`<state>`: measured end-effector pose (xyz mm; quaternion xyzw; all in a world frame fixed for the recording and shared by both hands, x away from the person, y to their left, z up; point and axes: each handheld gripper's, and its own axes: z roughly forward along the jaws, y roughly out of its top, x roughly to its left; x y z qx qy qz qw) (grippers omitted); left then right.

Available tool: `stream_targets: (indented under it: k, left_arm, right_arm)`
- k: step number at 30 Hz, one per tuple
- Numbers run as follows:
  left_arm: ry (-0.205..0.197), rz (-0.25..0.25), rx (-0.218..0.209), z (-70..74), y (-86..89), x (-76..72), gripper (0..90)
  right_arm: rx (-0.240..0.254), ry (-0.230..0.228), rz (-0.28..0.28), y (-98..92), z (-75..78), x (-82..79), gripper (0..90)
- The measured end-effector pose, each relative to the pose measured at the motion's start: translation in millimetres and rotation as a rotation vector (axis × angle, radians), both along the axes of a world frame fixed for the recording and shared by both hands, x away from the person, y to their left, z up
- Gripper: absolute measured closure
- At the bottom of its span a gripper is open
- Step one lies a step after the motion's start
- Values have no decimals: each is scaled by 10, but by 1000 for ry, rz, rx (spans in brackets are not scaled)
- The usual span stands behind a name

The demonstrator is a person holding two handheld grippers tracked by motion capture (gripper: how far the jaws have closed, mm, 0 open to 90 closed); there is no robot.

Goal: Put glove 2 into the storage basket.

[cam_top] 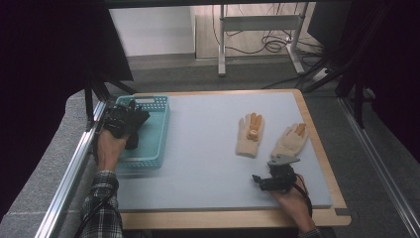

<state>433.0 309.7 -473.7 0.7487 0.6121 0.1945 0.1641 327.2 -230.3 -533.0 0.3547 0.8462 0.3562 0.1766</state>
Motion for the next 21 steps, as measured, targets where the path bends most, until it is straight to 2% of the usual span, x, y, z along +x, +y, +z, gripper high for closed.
stream_targets:
  k: [3, 4, 5, 7, 10, 12, 13, 14, 15, 16, 17, 18, 19, 20, 21]
  left_arm:
    - [44, 13, 49, -84, 12, 78, 679]
    - [44, 13, 49, -84, 12, 78, 676]
    - [64, 16, 64, -122, 22, 120, 676]
    - [81, 24, 65, -175, 54, 179, 661]
    - [86, 33, 68, -201, 71, 214, 638]
    - [88, 38, 82, -223, 68, 239, 521]
    - [100, 38, 103, -237, 64, 258, 424]
    - [100, 38, 103, -237, 64, 258, 349]
    - [104, 37, 108, -245, 63, 260, 349]
    - [113, 42, 117, -251, 64, 263, 283]
    - [131, 47, 123, -253, 69, 259, 156]
    - [131, 47, 123, -253, 69, 259, 112]
    - [127, 40, 98, -224, 88, 232, 96]
    - [127, 40, 98, -224, 88, 232, 78]
    - [115, 38, 68, -196, 102, 210, 78]
  right_arm:
    - [0, 0, 0, 0, 0, 1, 181]
    - [0, 0, 0, 0, 0, 1, 181]
    - [0, -1, 0, 0, 0, 1, 182]
    - [0, 0, 0, -1, 0, 1, 182]
    - [1, 1, 0, 0, 0, 1, 182]
    - [1, 0, 0, -1, 0, 2, 182]
    - [1, 0, 0, -1, 0, 1, 181]
    - [1, 0, 0, -1, 0, 1, 181]
    - [1, 0, 0, -1, 0, 1, 181]
    - [1, 0, 0, -1, 0, 1, 182]
    - [1, 0, 0, -1, 0, 1, 182]
    - [1, 0, 0, -1, 0, 1, 182]
    - [0, 0, 0, -1, 0, 1, 182]
    - [0, 0, 0, -1, 0, 1, 181]
    - [0, 0, 0, -1, 0, 1, 181]
